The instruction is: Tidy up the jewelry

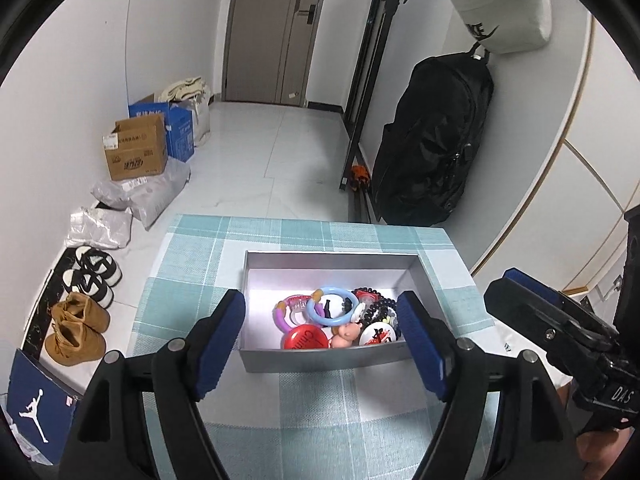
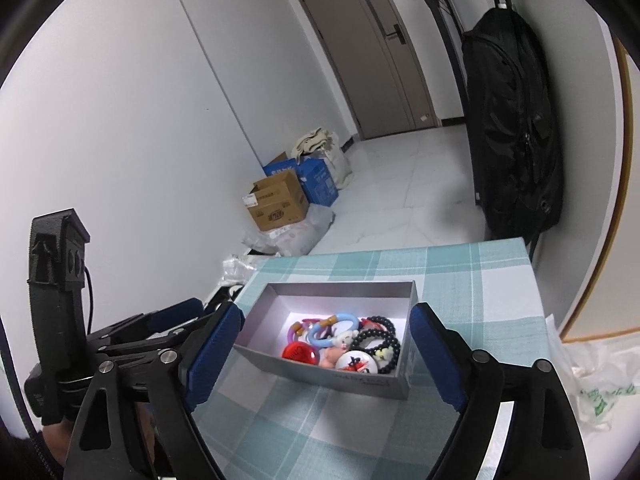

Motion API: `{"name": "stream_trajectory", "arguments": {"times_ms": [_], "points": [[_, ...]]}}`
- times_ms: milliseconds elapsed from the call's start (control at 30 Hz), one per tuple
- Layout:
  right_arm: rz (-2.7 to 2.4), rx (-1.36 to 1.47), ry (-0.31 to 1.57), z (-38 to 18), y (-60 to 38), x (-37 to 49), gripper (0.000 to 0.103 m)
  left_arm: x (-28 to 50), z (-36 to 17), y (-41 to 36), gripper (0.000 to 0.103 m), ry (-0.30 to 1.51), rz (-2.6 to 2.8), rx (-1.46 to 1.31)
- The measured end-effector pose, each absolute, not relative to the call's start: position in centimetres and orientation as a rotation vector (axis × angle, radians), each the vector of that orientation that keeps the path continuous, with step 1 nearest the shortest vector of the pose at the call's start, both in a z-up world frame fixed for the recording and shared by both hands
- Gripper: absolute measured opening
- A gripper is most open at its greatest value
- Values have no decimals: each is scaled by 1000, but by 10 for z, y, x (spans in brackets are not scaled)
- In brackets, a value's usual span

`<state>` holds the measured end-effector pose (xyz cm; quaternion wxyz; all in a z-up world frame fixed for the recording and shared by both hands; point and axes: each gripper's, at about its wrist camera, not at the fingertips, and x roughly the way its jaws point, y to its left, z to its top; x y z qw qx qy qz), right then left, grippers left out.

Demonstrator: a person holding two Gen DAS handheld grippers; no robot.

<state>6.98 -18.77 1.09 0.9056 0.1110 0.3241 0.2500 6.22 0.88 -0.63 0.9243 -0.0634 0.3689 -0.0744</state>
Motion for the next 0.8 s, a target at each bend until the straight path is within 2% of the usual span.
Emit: {"name": "stream_trajectory", "arguments": {"times_ms": [200, 800], "points": [[518, 193, 632, 13, -187, 57, 97, 52, -4, 8, 75, 724, -139, -119], [509, 147, 620, 11, -189, 40, 102, 37, -7, 12, 76, 720, -108, -116]]}}
